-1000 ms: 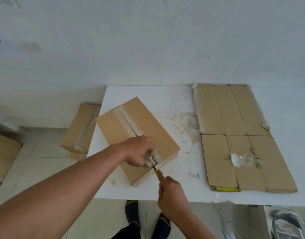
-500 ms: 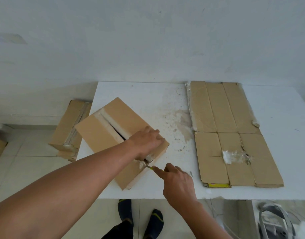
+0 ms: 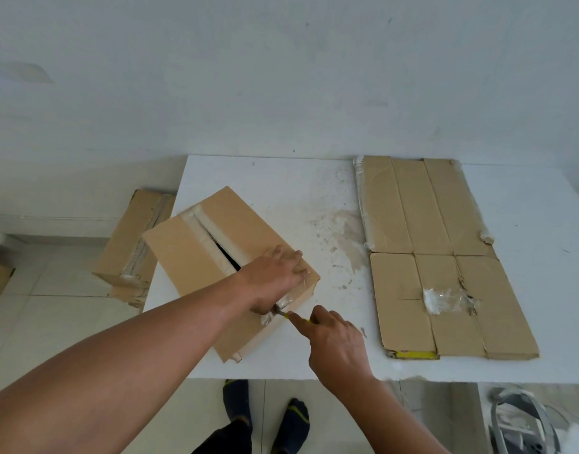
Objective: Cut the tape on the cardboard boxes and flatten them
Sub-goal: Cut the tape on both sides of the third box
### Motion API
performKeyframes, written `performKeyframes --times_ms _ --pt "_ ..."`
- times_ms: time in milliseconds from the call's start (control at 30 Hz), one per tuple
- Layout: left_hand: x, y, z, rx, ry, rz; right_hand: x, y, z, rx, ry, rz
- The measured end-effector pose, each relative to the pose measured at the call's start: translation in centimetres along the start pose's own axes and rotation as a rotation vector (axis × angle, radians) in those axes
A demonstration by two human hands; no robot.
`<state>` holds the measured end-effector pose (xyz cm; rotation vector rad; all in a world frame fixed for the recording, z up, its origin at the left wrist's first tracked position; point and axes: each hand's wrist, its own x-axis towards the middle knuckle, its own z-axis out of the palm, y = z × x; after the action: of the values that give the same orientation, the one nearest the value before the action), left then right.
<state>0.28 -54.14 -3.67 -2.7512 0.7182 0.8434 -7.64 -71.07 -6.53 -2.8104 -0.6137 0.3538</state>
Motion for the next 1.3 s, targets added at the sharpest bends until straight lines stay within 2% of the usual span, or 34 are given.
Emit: performKeyframes --times_ms 300,533,667,1000,1167,1300 --pt "-0.1 0.2 0.3 -0.021 0.007 -0.018 0.7 -0.2 -0.6 -0.067 -0.03 -0.039" --pt "-0.4 0.1 1.5 -0.07 0.026 -0.008 0.4 0.5 -0.3 0.017 -0.041 -0.024" --pt "-0.1 0.1 2.5 -0.147 0.041 -0.002 0.4 2.0 0.4 -0.007 0.037 -0.037" --pt "-0.1 -0.2 3.9 -0.178 0.087 0.012 4.3 4.9 1.6 -0.097 0.108 -0.227" --pt "0.2 -0.2 4.4 -0.176 0.12 0.027 4.8 5.2 1.5 -0.124 0.135 -0.217" --pt "-0.1 -0.5 4.9 -0.185 0.134 0.039 4.9 6.9 1.3 -0.106 0.244 -0.136"
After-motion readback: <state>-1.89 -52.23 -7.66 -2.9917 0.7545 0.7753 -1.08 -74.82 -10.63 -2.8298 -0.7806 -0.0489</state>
